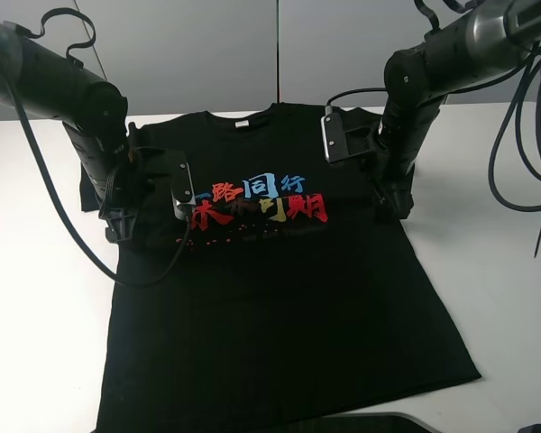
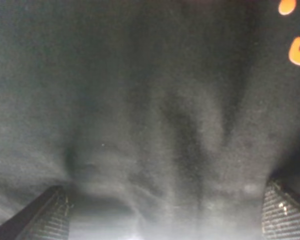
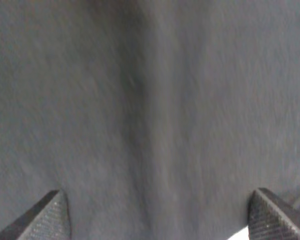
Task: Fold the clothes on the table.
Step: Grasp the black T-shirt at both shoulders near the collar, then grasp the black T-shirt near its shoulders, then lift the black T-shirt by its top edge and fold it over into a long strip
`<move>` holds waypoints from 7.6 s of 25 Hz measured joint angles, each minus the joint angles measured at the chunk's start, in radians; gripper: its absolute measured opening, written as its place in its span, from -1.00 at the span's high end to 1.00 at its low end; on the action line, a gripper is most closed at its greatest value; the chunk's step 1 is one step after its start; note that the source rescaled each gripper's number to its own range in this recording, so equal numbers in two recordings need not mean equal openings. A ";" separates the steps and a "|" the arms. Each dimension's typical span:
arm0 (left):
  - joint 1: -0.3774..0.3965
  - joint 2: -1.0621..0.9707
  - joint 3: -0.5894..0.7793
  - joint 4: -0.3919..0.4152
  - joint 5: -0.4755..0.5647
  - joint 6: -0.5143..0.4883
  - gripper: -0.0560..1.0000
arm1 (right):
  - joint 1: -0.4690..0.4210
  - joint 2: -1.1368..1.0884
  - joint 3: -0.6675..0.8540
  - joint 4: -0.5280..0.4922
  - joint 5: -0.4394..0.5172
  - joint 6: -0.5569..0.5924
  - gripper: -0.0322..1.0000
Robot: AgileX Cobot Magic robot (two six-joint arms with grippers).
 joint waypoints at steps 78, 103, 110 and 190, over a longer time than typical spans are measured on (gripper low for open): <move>-0.002 0.081 -0.092 -0.031 0.109 0.077 0.42 | -0.026 0.004 0.000 0.135 -0.018 -0.045 -0.34; -0.002 -0.012 -0.105 0.161 0.009 -0.158 0.89 | -0.026 -0.152 -0.002 0.125 -0.134 -0.017 0.93; -0.002 -0.203 -0.289 0.295 -0.010 -0.287 0.89 | -0.026 -0.321 -0.150 0.029 -0.165 0.109 0.93; 0.069 -0.303 -0.049 0.265 -0.147 -0.277 0.89 | -0.026 -0.347 0.130 -0.005 -0.313 0.504 0.94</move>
